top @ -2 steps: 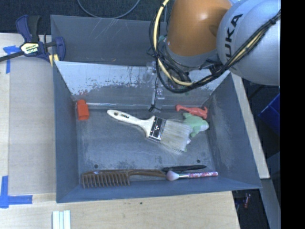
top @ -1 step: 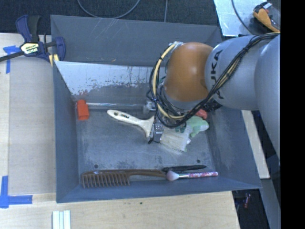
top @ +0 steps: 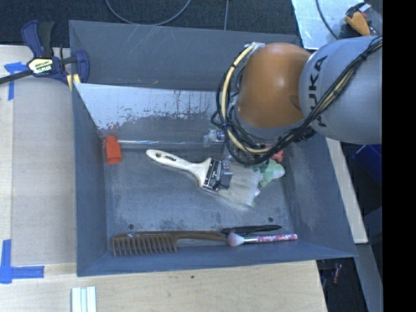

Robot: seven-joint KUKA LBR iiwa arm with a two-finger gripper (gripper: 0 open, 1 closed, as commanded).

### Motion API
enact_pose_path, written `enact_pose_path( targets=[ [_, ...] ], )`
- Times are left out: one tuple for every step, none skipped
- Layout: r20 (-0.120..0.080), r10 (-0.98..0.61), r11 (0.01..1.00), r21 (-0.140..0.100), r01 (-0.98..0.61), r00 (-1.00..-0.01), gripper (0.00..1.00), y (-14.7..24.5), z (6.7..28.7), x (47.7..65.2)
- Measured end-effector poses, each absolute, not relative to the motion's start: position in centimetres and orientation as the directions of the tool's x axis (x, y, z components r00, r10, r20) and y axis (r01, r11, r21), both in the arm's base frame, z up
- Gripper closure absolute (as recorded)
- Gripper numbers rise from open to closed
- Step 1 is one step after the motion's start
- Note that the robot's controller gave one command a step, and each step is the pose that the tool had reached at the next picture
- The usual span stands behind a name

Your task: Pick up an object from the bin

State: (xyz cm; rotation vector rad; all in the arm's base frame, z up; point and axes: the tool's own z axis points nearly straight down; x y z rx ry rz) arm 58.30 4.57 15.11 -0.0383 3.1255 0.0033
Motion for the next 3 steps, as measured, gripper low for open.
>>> enact_pose_path(
  targets=[
    [-0.001,0.143,0.99,0.001,0.143,-0.99,0.0,7.0,10.0,58.2],
    [-0.024,0.075,0.997,0.003,0.075,-0.997,0.0,4.6,7.1,59.5],
    [-0.015,0.232,0.973,0.005,0.232,-0.973,1.0,5.4,7.2,58.1]
  ],
)
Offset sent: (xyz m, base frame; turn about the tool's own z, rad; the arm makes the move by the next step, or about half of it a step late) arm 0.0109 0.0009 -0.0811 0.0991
